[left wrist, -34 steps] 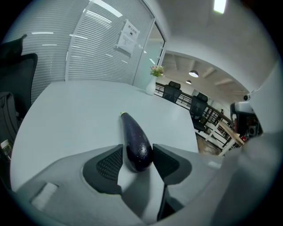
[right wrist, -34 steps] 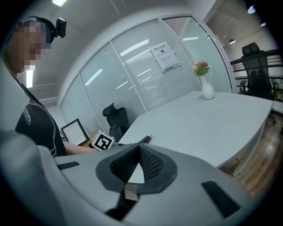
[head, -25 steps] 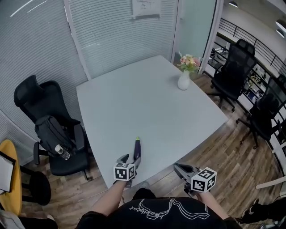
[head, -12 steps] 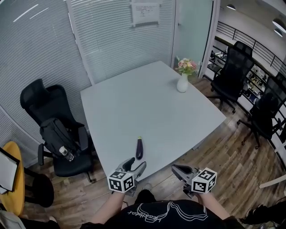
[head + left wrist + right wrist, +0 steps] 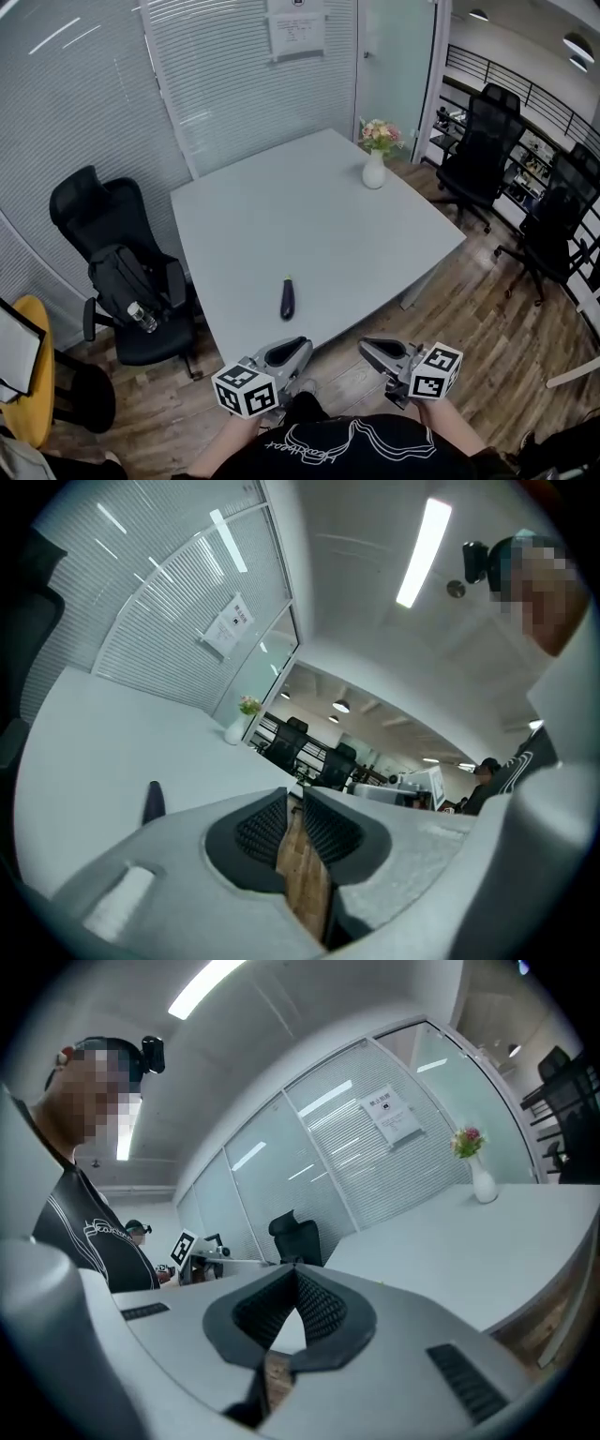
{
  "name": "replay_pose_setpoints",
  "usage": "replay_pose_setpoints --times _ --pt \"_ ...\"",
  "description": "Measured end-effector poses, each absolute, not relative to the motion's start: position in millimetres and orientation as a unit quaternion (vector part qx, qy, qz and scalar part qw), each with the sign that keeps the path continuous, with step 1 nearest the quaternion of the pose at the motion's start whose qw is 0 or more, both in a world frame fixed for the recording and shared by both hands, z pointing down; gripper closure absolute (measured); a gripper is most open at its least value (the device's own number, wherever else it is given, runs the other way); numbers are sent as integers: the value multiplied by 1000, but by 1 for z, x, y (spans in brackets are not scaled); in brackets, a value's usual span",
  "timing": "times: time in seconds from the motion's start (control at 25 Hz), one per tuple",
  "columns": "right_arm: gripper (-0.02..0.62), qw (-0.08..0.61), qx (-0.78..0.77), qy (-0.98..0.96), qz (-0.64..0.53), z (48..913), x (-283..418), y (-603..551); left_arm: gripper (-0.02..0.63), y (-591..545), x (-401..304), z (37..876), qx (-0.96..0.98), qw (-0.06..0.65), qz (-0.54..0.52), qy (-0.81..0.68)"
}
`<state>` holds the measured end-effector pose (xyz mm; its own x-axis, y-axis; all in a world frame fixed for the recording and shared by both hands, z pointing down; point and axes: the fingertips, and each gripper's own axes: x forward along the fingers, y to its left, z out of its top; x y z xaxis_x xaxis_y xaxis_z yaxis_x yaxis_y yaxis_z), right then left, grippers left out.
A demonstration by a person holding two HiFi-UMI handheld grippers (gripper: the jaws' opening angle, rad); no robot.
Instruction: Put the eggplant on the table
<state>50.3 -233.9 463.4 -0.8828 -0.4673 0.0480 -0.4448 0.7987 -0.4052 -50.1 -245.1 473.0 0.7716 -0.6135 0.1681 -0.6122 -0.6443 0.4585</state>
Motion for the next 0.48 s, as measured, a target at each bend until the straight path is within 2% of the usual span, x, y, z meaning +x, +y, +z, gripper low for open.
replay_pose_setpoints --times 0.12,0.48 --pt "586 33 -231 948 -217 460 53 -219 575 -226 -37 465 918 233 5 -320" --pt "587 13 -220 951 -217 452 55 -195 584 -202 -19 445 930 201 18 -308"
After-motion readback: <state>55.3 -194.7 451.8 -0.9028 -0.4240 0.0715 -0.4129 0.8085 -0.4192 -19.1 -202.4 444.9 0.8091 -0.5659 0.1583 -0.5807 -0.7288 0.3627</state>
